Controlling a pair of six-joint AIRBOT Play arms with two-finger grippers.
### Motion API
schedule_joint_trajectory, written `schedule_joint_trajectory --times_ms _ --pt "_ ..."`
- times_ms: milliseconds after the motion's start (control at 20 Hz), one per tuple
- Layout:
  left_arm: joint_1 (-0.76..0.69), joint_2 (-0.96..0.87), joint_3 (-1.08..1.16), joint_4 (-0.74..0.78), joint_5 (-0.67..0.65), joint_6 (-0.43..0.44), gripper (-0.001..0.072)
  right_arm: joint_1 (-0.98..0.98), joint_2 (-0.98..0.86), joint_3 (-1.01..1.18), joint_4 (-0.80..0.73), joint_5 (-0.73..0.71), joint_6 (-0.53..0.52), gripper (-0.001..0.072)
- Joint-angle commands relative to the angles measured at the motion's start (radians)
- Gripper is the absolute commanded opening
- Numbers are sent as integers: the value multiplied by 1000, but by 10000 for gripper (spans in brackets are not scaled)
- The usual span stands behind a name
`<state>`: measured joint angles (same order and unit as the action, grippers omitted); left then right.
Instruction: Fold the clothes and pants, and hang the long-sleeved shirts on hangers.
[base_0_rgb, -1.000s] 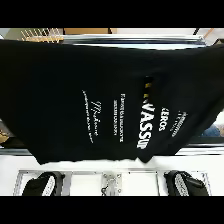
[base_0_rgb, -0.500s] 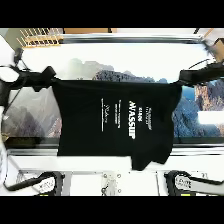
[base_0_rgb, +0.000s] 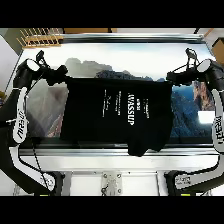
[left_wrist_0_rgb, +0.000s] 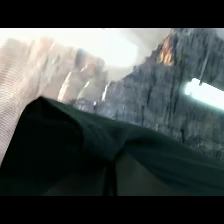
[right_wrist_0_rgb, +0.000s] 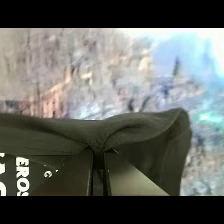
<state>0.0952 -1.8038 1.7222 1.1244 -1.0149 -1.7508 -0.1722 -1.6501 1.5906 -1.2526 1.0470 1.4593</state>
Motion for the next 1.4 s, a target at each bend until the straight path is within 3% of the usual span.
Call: schedule_joint_trajectory --times_ms 0,450,750,800,850,900,1100,1200,1350 --pt "10 8 -11 11 -29 18 6 -5 20 -29 -56 5 0 10" --pt "-10 183 -478 60 85 42 6 -3 179 -441 -94 -37 1 11" --pt "-16 187 -586 52 108 42 7 -3 179 -514 -65 -38 0 32" --pt "-16 194 -585 51 109 42 71 -3 179 -513 -51 -38 0 151" --pt "-16 210 -585 51 111 42 345 -3 180 -512 -29 -37 0 433" --pt "-16 237 -584 54 111 42 501 -5 188 -507 -18 -33 0 547" --pt "48 437 -613 179 -2 35 506 -34 357 -485 -38 29 -19 535" --pt "93 565 -729 284 -82 -23 506 -54 466 -486 -38 72 -20 535" --pt "175 721 -980 286 -90 -57 507 -56 587 -486 -35 77 -23 535"
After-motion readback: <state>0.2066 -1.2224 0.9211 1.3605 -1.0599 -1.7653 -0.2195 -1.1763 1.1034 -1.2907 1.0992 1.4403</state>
